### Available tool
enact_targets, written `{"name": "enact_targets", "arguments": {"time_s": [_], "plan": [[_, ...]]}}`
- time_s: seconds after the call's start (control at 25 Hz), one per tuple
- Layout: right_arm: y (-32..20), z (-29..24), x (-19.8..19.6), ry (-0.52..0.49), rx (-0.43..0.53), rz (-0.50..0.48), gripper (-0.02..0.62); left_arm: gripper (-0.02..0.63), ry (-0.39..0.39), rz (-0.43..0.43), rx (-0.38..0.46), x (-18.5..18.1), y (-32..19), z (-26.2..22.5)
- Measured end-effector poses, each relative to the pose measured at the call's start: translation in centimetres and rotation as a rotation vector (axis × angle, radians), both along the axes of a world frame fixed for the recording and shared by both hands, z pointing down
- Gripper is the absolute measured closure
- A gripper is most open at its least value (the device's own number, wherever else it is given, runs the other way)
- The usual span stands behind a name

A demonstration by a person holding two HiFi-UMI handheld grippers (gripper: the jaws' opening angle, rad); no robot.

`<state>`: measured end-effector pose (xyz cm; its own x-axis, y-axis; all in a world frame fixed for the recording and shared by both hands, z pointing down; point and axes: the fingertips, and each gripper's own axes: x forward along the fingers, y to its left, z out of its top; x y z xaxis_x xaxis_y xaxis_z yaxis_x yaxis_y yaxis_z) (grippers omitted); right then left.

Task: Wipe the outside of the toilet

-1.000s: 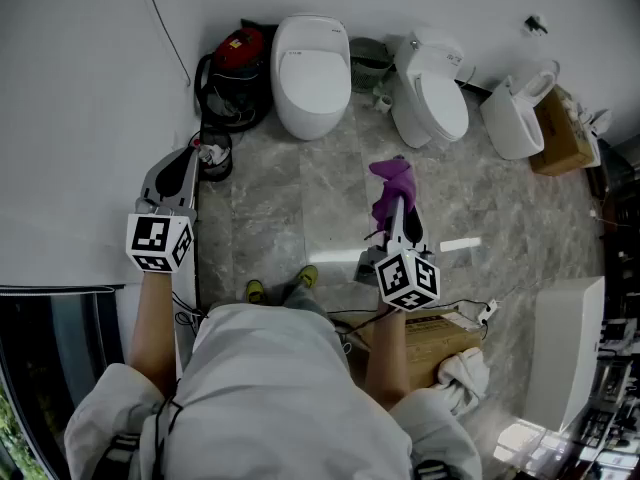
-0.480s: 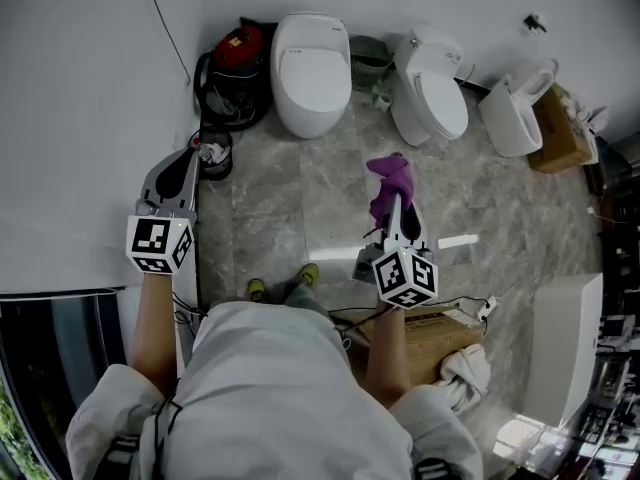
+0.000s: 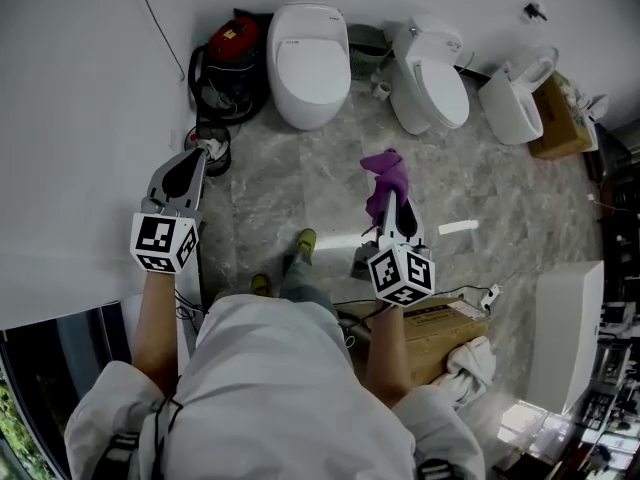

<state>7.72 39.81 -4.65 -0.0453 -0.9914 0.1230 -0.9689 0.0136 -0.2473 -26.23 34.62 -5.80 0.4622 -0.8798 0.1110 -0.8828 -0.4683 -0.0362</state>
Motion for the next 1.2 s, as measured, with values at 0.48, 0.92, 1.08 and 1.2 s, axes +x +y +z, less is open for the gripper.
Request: {"name": "enact_targets", "arguments": {"time_s": [0.48,0.92,1.08,1.2], "plan": [[-10.2,3.6,4.5,-0.033,-0.058,0.013,0.538,0.592,-0.066,0.040,-0.077,5.0,-10.2,3.6],[-23.5,8.2,10.5,-0.076,-0.124,-0.044,0.538,0.592,-0.103,-0.009,-0.147,10.6,-22.0,7.2],[-26.6,9.1,12.1,-0.079,-0.139,-0.064,0.538,0.592,-0.119,-0.007,-0.162,12.7,-24.8,8.2],[-27.9,9.9,12.8,-0.084,-0.155,-0.069,0.538,0.592,-0.133,0.010,-0.173,14.0,-26.3,9.1]]}}
